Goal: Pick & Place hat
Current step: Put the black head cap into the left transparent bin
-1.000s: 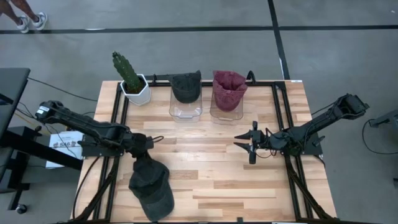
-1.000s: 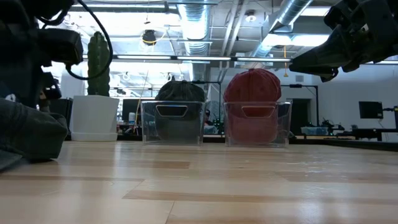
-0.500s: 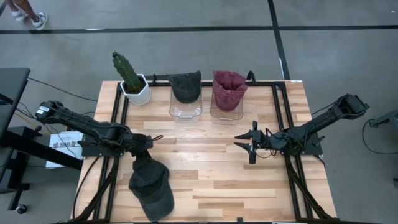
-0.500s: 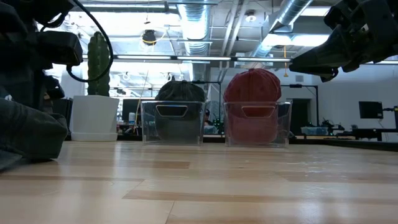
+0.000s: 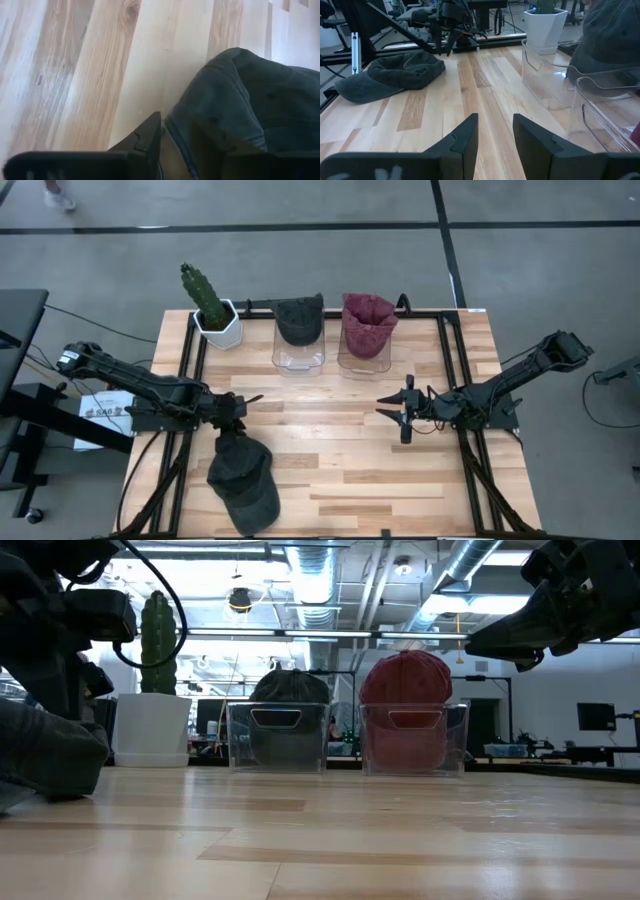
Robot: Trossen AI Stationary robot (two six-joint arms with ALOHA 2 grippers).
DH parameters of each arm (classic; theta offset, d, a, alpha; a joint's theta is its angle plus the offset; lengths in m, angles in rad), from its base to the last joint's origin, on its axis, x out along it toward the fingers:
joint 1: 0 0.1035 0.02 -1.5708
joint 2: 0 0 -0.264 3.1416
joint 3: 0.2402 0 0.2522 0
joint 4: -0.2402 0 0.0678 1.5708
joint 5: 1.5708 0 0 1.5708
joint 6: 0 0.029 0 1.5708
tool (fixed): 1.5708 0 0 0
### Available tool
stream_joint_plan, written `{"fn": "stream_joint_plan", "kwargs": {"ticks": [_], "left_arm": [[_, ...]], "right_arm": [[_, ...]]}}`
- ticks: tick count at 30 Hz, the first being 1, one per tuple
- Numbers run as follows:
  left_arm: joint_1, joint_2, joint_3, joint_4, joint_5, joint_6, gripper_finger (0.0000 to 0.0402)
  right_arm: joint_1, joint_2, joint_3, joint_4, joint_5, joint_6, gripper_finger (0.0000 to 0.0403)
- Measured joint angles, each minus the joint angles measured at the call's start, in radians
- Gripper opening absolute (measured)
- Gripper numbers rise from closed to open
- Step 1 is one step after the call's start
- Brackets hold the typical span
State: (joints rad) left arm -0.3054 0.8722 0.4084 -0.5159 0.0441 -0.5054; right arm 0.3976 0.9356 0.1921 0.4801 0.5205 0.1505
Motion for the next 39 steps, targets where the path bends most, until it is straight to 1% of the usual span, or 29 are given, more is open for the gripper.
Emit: {"fn": "stream_joint_plan", "kwargs": {"ticks": [5,10,14,23,29,32,35,39], "left_arm": [[0.000,0.012,0.000,0.000,-0.023,-0.031,0.0119],[0.000,0.064,0.000,0.001,-0.026,-0.034,0.0144],[0.000,0.111,0.000,0.007,-0.021,-0.034,0.0155],[-0.002,0.189,0.000,0.055,0.044,-0.034,0.0151],[-0.002,0.181,0.000,0.068,0.096,-0.035,0.0148],[-0.002,0.182,0.000,0.072,0.095,-0.034,0.0147],[-0.002,0.182,0.000,0.072,0.064,-0.034,0.0145],[-0.002,0.194,0.000,0.076,0.062,-0.034,0.0138]], "right_arm": [[0.000,0.000,0.000,0.000,0.000,0.000,0.0113],[0.000,0.000,0.000,0.000,0.000,0.000,0.0113],[0.000,0.000,0.000,0.000,0.000,0.000,0.0113],[0.000,0.000,0.000,0.000,0.000,0.001,0.0113],[0.000,0.000,0.000,0.000,0.000,0.001,0.0113],[0.000,0.000,0.000,-0.001,0.000,0.001,0.0113],[0.000,0.000,0.000,-0.001,0.000,0.000,0.0113],[0.000,0.000,0.000,-0.001,0.000,0.001,0.0113]]}}
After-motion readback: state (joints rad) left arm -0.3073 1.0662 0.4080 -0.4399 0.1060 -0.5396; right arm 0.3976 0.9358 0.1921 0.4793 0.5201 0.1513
